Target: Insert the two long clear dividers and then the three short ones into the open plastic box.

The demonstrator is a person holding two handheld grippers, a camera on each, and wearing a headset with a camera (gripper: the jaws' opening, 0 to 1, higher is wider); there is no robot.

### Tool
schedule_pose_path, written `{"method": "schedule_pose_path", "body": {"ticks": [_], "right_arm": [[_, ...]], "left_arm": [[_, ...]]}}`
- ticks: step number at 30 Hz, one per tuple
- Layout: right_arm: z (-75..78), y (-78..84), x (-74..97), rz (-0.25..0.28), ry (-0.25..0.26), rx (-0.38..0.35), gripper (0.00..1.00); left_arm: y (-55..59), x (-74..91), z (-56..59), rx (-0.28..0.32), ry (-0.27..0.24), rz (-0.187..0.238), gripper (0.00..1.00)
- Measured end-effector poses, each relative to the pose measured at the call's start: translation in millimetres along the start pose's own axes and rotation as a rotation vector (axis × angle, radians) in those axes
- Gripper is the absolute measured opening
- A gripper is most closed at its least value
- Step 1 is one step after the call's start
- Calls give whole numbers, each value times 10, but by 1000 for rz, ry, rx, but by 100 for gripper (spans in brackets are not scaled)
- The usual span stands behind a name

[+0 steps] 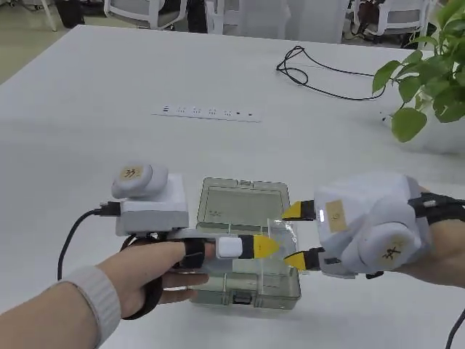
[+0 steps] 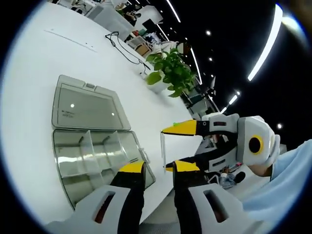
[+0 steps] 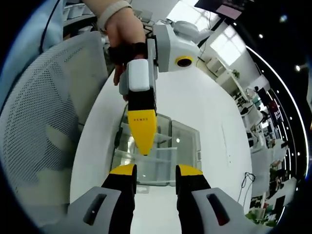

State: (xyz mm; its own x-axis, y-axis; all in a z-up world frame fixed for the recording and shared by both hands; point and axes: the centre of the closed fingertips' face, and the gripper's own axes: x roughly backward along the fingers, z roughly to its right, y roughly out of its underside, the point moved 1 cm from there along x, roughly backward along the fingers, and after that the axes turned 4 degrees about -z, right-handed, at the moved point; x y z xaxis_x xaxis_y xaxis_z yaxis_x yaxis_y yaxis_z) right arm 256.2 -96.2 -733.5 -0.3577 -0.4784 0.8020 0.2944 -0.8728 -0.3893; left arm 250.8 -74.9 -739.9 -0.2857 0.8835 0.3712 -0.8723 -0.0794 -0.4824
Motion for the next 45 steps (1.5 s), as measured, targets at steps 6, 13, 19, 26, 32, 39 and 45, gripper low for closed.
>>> {"method": "schedule_pose_path", "body": {"ticks": [6, 13, 19, 26, 32, 39, 45], "right_arm": [[-17, -75, -24, -1, -4, 15, 32], [-48, -144, -28, 12, -19, -2, 32], [-53, -175, -15, 14, -23, 8, 32], [-81, -209, 3, 24, -25, 39, 33], [-55, -239, 13, 71, -62, -15, 52], [103, -292, 191, 146, -185, -189, 45], [70, -317, 280, 175, -333, -253, 36]], "left_arm": [[6, 2, 9, 28, -1, 19, 14], [15, 4, 46, 48, 24, 19, 0], [35, 23, 67, 70, 38, 9, 0], [55, 58, 80, 47, 54, 2, 0], [72, 65, 100, 13, 66, 3, 0], [125, 93, 131, -144, 86, -43, 0], [176, 134, 125, -260, 97, -88, 0]]}}
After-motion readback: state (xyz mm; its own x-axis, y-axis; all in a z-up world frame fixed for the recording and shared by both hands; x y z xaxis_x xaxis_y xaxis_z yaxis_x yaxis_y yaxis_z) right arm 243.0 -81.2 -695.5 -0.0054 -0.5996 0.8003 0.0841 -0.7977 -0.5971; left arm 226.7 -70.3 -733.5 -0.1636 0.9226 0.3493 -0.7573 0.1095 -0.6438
